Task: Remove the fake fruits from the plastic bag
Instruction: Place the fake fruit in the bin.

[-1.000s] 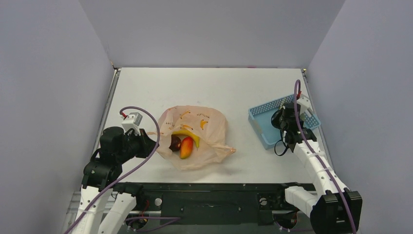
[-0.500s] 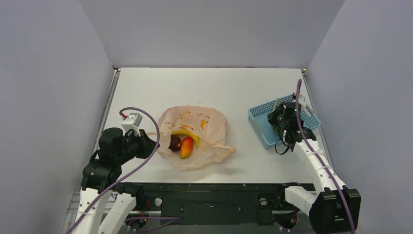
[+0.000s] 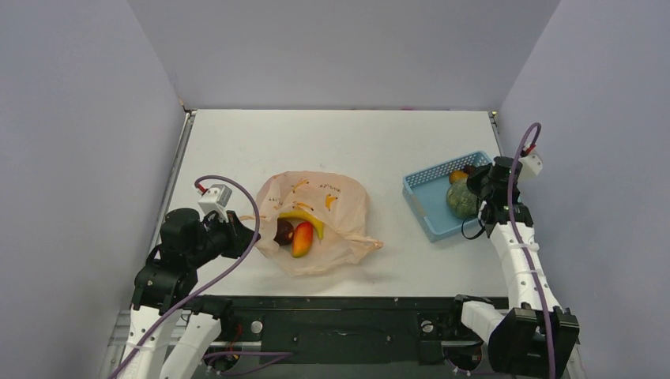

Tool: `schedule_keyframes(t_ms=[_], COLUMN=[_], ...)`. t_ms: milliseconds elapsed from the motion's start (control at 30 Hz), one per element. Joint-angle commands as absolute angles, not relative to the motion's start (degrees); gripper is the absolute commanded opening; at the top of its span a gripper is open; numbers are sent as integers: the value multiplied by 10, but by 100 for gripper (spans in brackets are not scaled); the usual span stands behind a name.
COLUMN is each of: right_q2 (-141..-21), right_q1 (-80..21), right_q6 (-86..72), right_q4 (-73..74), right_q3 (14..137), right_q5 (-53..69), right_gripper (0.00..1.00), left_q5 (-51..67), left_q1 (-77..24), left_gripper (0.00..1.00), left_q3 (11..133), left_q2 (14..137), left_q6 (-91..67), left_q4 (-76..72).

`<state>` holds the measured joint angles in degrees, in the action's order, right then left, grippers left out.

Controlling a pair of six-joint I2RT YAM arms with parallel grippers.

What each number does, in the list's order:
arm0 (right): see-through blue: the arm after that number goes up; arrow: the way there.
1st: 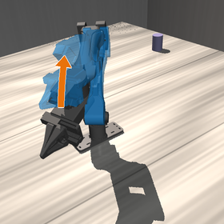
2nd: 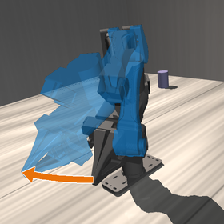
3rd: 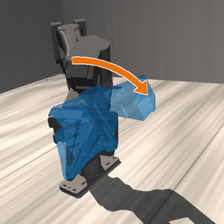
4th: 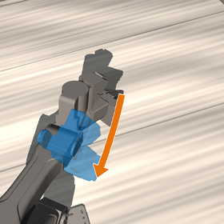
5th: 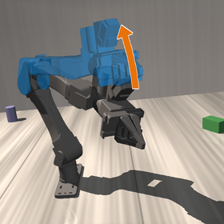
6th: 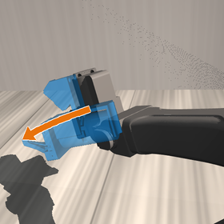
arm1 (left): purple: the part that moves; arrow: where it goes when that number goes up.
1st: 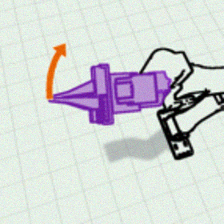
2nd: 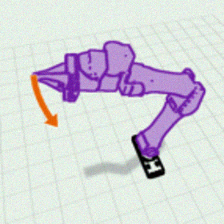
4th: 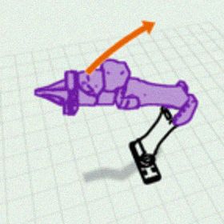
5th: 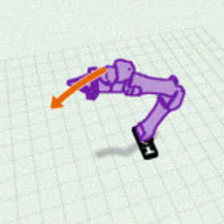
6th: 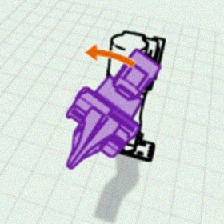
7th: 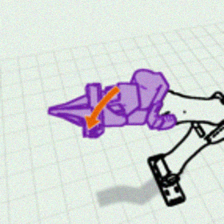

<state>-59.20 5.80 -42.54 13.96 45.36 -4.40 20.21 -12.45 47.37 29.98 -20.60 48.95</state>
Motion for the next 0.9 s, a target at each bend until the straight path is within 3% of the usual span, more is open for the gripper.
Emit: schedule_keyframes(t_ms=[0, 367, 500, 667, 767, 867], right_q2=[-639, -690, -694, -668, -611, -560], right_q1=[97, 132, 131, 121, 88, 38], right_q6=[-446, -438, -437, -415, -383, -358], right_q4=[135, 124, 104, 108, 110, 125], right_q3=[536, 533, 519, 515, 508, 518], right_q5=[-64, -62, -23, -25, -75, -142], right_gripper=[0, 4, 17, 42, 58, 65], left_q5=[210, 205, 207, 206, 207, 206], left_q1=[-128, -128, -128, -127, -128, -128], left_gripper=[0, 0, 0, 0, 0, 0], left_q3=[477, 476, 476, 476, 476, 476], left_q2=[300, 297, 295, 293, 292, 292], left_q6=[-201, -203, -202, -202, -202, -202], left_q4=[456, 458, 458, 459, 459, 459])
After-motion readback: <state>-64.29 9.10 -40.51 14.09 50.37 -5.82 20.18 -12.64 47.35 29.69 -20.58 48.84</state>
